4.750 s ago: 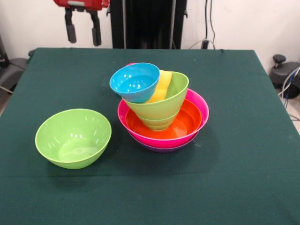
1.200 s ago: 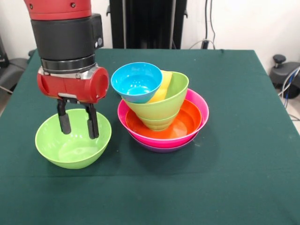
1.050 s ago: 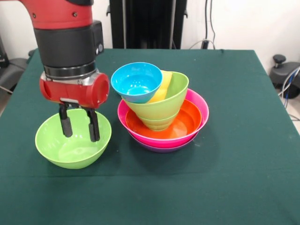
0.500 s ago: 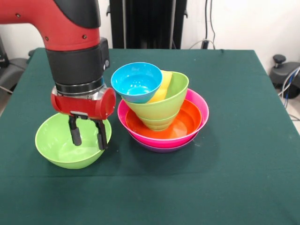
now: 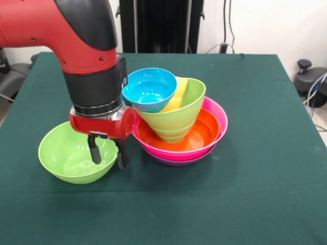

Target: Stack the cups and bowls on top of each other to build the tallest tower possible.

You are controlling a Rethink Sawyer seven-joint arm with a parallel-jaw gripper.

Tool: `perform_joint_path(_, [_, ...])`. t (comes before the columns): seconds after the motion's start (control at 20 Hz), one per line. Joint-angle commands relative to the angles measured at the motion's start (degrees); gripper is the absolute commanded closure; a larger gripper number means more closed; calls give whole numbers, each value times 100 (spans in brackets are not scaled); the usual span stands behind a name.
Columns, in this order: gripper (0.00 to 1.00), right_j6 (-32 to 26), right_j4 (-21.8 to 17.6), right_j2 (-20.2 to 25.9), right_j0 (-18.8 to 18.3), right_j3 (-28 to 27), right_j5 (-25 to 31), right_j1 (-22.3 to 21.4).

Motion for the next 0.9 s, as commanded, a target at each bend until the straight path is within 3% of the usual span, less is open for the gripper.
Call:
perform_joint_path(0.05, [0,-1267,-458,-202,99,-290,27,195])
perform_joint_path(0.4, [0,-1332,-472,-232,107,-586,133,584])
perform_joint_path(0.9, [0,-1331,-464,-229,72,-386,113,344])
